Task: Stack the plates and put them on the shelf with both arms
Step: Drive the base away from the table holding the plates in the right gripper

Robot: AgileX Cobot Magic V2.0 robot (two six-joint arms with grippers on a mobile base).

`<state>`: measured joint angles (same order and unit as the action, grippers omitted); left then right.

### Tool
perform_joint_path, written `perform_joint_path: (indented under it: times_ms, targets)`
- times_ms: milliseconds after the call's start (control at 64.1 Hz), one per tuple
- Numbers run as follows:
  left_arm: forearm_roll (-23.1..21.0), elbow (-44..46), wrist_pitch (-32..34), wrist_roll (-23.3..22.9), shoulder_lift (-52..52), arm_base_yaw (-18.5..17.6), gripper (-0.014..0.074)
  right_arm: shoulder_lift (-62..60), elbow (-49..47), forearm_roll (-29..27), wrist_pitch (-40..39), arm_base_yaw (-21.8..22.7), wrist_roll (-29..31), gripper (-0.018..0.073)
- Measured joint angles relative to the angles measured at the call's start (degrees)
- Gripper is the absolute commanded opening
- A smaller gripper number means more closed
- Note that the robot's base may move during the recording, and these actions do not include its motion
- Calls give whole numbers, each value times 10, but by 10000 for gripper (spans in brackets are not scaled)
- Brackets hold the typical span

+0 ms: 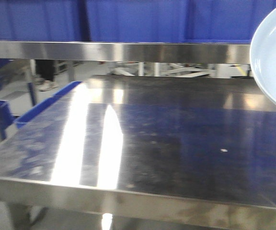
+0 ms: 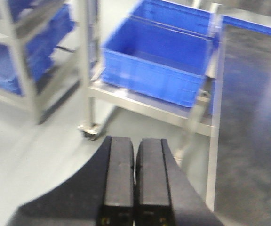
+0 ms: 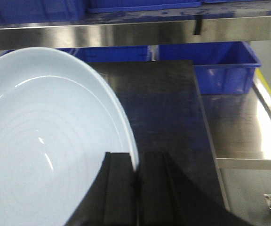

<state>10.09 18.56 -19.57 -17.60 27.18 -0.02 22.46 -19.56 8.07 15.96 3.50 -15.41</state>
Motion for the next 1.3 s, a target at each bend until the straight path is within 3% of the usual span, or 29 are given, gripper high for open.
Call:
perform_joint_path:
  times_ms: [1296]
  targets:
    - [0, 0, 0, 0, 0, 0, 83, 0, 0, 0, 0, 0, 0, 48]
